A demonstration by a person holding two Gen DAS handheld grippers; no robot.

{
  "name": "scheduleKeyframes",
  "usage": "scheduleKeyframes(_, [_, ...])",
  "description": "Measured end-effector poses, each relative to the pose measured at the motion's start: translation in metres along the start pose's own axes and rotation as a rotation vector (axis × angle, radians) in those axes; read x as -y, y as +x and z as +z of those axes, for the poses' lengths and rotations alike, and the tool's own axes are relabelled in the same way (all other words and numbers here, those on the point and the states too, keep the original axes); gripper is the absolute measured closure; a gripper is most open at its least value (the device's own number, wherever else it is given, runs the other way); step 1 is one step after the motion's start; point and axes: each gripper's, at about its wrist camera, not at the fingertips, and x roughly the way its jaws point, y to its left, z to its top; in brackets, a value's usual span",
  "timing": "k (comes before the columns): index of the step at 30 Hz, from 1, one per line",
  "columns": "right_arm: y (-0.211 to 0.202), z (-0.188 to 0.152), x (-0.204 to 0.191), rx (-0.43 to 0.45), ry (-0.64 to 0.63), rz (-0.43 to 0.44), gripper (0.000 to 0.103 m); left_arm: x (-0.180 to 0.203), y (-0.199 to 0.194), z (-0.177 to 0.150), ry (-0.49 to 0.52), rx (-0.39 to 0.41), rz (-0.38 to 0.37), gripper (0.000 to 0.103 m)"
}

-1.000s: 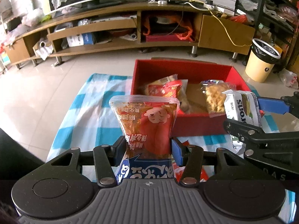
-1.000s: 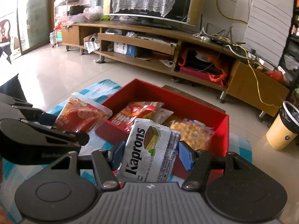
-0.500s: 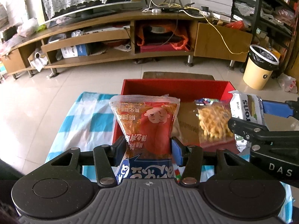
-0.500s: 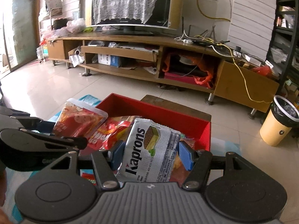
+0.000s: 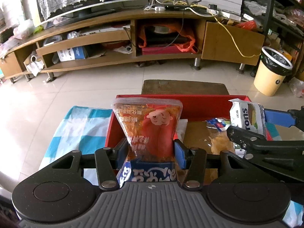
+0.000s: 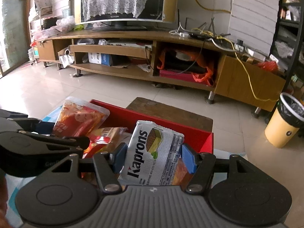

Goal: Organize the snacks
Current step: 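Lower the bread packet and Kaprons packet into the red box and open both tools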

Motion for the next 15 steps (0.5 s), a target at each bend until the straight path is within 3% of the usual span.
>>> scheduleKeyframes(15, [0.049,0.006,0.014,-0.046,0.047,-0.01,0.047,0.002,0.029,0.005,0.009,-0.029,0.013,0.036])
